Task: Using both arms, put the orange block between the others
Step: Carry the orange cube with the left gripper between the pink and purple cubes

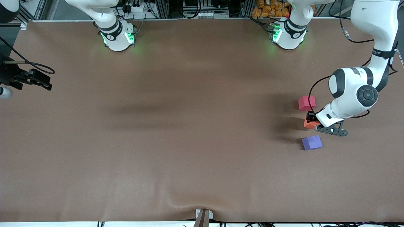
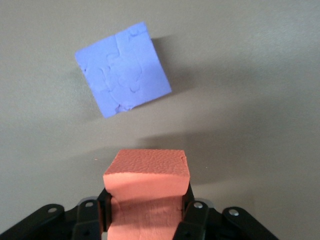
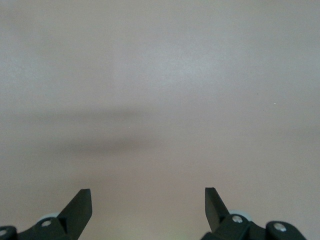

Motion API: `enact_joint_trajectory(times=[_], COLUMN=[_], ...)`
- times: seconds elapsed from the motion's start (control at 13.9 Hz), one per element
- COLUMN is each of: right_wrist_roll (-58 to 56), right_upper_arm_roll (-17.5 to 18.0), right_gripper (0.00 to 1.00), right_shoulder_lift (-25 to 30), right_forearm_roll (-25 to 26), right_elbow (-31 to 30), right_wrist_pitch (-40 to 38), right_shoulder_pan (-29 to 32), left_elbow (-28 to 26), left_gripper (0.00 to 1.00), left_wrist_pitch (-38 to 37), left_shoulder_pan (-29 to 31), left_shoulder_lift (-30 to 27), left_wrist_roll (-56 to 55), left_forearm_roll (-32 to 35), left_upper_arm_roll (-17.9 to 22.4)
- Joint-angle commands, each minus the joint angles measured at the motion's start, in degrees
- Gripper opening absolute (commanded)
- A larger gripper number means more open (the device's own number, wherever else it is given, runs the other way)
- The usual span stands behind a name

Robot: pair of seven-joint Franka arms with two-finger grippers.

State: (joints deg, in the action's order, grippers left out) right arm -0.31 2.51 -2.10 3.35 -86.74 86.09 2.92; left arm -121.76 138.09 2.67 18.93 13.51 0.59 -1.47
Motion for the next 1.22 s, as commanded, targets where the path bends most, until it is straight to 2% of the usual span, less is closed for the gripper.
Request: enact_joint_trajectory(times=[0.0, 0.29, 0.5, 1.15], right_wrist_roll=[-1.54, -1.71, -1.71, -1.97], right_upper_arm_roll=[-0.75, -1.89, -1.98, -2.77], right_gripper=[1.00, 1.00, 1.00, 1.00], right_shoulder_lift=[2.18, 3.68, 4.30, 4.56], right_forearm_roll=[-1.50, -3.61, -5.72, -5.72], right_elbow=[-0.89, -2.11, -2.65, -2.73], right_wrist_pitch=[-0.83, -1.45, -1.01, -1.54], right_shoulder_pan=[0.60, 0.42, 0.33, 0.24], left_elbow=[-0.50, -0.41, -0.50, -0.41], left_gripper=[0.00, 0.00, 0.00, 0.00], left_wrist_pitch=[1.31, 5.69, 5.79, 5.88], left_shoulder_pan=[0.32, 0.23, -0.03, 0.05], left_shoulder_lift=[0.84, 3.74, 3.92, 4.10], left_wrist_roll=[-1.98, -4.45, -8.66, -8.67], left_forearm_roll=[-2.17, -2.26, -1.99, -0.50], left_upper_arm_roll=[-0.55, -0.55, -0.47, -0.29])
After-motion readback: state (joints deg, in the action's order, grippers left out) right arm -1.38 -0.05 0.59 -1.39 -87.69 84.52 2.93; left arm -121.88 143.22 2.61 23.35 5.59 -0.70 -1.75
